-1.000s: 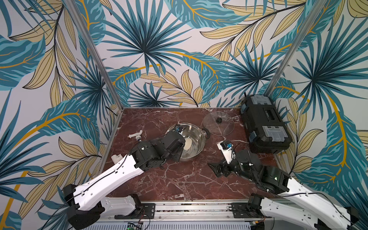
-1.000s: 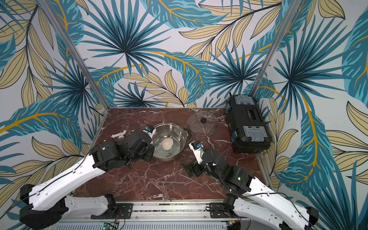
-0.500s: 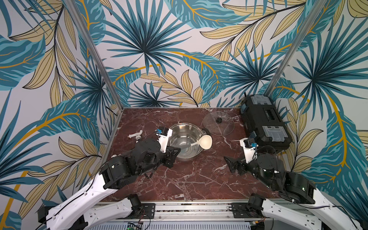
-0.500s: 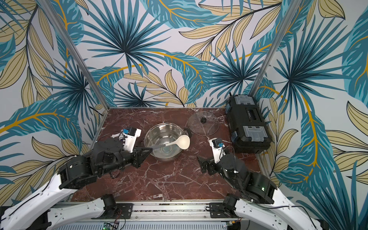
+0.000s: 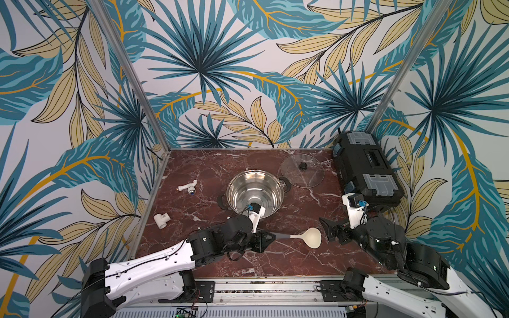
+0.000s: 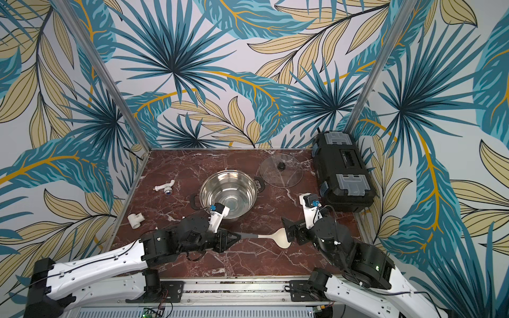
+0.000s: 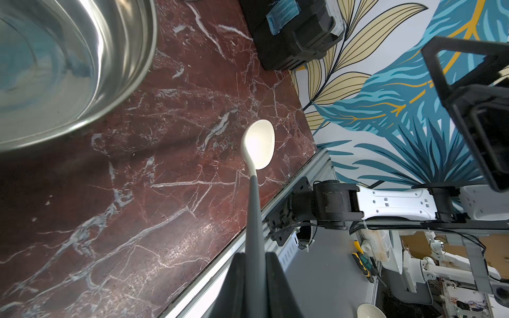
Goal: Stir the soup with a spoon
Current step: Place the spoon at the center of the board.
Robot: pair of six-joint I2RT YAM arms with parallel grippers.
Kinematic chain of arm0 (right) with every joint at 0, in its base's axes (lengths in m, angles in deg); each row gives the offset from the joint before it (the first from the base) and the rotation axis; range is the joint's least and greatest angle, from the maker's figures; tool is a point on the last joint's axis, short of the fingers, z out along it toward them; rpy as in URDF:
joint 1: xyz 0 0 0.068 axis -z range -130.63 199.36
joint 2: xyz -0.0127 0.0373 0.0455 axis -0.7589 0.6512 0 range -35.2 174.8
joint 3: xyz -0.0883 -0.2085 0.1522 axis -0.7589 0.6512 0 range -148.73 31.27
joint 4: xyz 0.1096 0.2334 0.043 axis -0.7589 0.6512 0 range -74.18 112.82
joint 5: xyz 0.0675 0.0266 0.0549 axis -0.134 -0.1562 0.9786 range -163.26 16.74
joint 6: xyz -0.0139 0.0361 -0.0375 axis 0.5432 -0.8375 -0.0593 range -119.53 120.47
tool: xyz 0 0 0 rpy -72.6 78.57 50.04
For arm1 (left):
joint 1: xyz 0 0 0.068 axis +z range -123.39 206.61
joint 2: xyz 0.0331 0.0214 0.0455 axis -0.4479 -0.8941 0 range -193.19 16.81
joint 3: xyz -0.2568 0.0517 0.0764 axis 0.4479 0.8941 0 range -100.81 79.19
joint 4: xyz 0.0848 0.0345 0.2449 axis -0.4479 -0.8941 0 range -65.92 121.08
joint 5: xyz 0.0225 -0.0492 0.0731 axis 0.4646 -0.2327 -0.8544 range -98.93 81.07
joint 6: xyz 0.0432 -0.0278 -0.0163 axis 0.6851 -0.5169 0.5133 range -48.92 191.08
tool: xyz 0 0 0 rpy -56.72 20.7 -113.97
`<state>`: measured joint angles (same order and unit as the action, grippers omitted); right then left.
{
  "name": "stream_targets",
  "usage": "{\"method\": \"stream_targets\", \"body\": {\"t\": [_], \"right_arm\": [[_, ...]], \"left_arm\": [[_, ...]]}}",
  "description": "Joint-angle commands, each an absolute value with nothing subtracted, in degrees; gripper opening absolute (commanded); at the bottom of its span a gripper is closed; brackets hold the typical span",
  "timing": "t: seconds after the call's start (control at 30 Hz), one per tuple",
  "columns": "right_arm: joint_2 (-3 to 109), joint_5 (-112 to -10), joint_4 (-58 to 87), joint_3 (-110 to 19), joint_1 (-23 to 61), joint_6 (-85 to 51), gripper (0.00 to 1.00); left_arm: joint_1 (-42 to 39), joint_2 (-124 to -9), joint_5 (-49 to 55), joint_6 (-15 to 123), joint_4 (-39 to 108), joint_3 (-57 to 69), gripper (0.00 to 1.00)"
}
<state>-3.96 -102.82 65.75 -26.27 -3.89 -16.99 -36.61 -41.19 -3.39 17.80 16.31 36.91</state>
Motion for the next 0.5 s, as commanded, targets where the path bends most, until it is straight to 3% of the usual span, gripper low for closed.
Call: {"method": "stream_targets", "body": {"t": [0.0, 0.13, 0.27, 0.43, 0.47], "right_arm": [[-3.7, -102.9, 66.1, -25.1, -4.1, -18.1, 0.99], [-4.0, -102.3, 65.2, -24.1, -4.1, -18.5, 1.0], [-4.1, -101.6, 64.2, -23.0, -4.1, -18.8, 0.99], [-4.0, -100.9, 62.5, -21.1, -4.1, -19.0, 1.0], [-3.9, -100.8, 62.0, -20.6, -4.1, -19.0, 1.0]], "left_arm": [[-36.7, -41.6, -4.2, 15.5, 26.3, 40.8, 0.0], [-36.6, -41.7, -6.6, 14.8, 28.2, 44.7, 0.07], [-34.2, -40.8, -7.4, 12.9, 28.2, 48.8, 0.24], [-29.3, -36.2, -11.3, 12.3, 12.2, 49.2, 0.96], [-28.3, -33.7, -13.9, 12.5, 7.7, 49.1, 1.0]]}}
